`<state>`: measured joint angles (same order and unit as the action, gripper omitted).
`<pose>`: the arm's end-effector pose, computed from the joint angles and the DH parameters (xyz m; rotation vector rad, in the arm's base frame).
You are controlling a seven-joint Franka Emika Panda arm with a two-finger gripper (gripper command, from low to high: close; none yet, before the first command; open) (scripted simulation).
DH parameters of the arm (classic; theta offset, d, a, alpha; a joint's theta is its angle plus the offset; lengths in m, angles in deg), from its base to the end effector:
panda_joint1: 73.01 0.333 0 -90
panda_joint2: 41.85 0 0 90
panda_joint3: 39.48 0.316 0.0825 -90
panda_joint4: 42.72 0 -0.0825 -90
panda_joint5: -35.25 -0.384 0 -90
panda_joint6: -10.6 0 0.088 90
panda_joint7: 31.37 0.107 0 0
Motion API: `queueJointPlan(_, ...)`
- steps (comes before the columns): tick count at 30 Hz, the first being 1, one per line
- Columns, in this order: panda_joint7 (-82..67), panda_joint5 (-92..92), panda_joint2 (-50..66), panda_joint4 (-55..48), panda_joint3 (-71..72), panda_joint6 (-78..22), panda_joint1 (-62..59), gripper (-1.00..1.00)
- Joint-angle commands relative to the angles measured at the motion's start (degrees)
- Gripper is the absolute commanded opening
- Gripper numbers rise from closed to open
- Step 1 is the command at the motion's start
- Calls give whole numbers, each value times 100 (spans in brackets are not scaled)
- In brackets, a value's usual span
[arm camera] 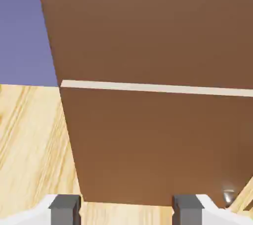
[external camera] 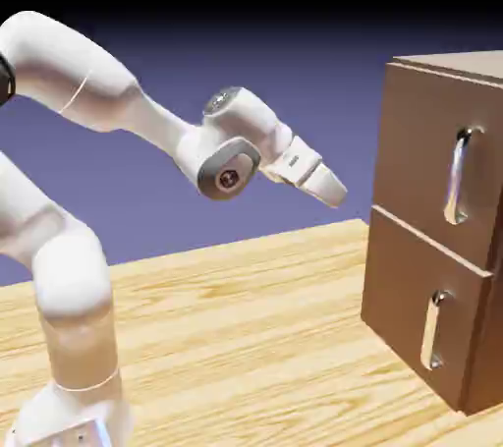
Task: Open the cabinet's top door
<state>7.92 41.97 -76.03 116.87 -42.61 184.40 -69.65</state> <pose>0.3896 0.0096 0.4798 -2.5479 0.7536 -1.1364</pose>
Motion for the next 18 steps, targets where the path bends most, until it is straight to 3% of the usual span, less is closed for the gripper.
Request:
queueJointPlan(1, -118, 250, -56, -52, -116, -8, 99, 0)
queueJointPlan(18, -2113, 4486, -1014, -943, -2088, -139, 1784, 0)
